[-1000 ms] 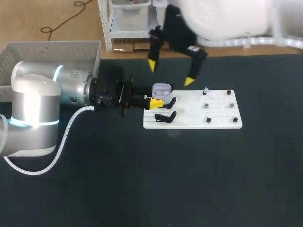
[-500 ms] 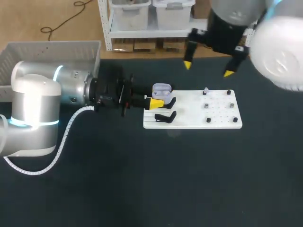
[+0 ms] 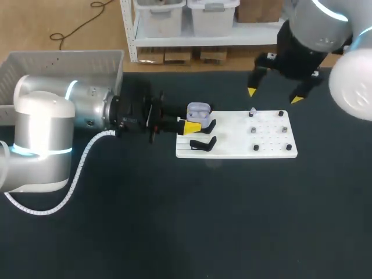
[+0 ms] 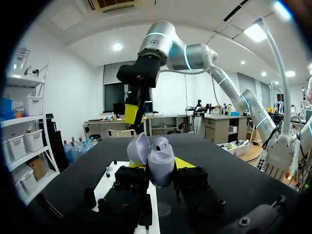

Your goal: Pick up each earbud case from the left stands, insert the matching earbuds, close the lid, and place the case in the box.

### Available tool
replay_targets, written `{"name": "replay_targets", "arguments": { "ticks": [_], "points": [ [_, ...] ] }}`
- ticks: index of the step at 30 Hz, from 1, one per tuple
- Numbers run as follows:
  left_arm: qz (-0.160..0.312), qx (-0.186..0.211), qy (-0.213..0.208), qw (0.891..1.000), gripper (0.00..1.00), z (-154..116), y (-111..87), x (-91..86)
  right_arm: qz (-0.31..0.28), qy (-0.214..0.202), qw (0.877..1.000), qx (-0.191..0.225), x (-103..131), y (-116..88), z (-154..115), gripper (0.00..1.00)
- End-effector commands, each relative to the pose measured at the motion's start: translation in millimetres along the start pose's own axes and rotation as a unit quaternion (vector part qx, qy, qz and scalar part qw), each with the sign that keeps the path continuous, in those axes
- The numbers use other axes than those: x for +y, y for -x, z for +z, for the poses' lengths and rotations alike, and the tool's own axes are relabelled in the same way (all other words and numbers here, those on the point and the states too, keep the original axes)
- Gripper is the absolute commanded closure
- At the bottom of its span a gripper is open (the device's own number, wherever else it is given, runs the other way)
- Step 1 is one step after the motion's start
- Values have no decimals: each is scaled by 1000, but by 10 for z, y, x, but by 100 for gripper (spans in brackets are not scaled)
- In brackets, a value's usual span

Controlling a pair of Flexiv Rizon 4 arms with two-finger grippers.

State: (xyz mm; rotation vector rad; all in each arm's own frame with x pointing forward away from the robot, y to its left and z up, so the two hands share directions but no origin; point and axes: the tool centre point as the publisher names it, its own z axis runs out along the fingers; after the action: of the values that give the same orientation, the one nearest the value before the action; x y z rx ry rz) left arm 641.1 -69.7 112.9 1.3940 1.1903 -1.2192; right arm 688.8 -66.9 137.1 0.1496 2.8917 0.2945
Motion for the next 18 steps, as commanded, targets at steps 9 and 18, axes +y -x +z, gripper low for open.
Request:
{"name": "replay_targets", "arguments": {
  "ticks": [9, 18],
  "points": [
    [1, -1, 2, 1000, 100, 5, -7, -9, -13, -1, 998, 57, -120, 321, 661, 21],
    [1, -1, 2, 1000, 100, 5, -7, -9, -28, 17, 996, 78, -127, 382, 957, 40]
  ]
}}
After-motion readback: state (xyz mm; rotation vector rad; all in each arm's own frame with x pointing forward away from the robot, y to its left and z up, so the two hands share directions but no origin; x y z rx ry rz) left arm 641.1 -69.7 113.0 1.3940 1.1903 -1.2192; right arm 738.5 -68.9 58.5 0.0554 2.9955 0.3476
